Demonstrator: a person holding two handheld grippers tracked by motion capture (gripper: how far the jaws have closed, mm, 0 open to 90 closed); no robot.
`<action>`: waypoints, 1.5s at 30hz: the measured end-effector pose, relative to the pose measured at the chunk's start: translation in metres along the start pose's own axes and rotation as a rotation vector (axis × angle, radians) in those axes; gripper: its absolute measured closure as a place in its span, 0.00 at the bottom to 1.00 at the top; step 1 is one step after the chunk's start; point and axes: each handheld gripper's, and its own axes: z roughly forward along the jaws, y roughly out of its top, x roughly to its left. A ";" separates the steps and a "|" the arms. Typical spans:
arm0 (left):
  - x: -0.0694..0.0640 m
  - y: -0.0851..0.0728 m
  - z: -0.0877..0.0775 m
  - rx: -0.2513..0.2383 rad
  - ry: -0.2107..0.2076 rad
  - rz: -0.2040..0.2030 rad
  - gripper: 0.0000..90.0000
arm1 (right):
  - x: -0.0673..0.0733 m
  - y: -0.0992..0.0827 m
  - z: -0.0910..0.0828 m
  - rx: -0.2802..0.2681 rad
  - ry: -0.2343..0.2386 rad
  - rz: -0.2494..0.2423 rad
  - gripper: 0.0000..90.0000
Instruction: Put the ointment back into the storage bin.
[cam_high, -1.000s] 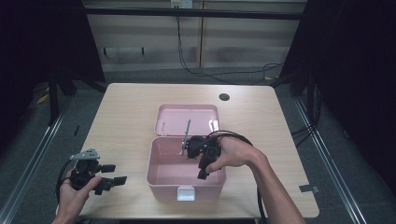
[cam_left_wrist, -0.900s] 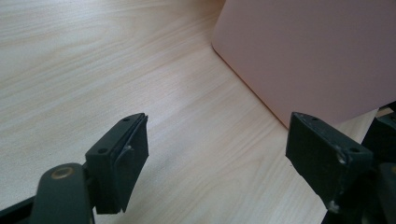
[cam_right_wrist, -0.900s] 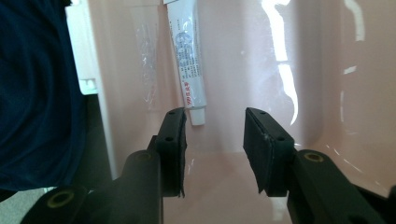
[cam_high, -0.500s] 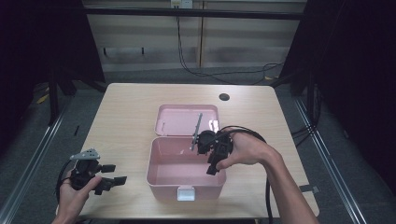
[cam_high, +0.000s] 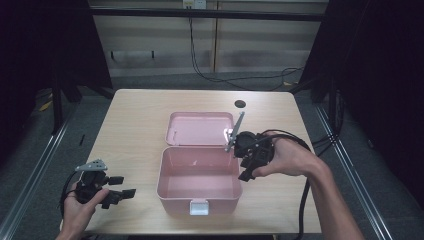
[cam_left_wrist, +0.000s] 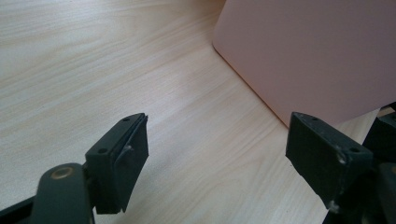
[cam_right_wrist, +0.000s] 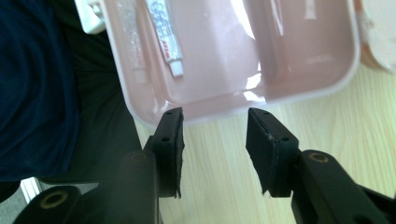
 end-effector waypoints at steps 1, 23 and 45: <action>0.000 0.000 0.000 0.000 0.001 -0.001 0.23 | -0.001 -0.004 -0.001 -0.003 -0.001 0.000 0.63; 0.000 0.000 0.000 0.001 0.005 -0.003 0.23 | -0.018 -0.073 0.029 -0.056 -0.026 0.241 0.56; 0.001 0.000 0.001 0.010 0.020 -0.012 0.29 | -0.041 -0.117 0.079 -0.176 -0.088 0.611 0.51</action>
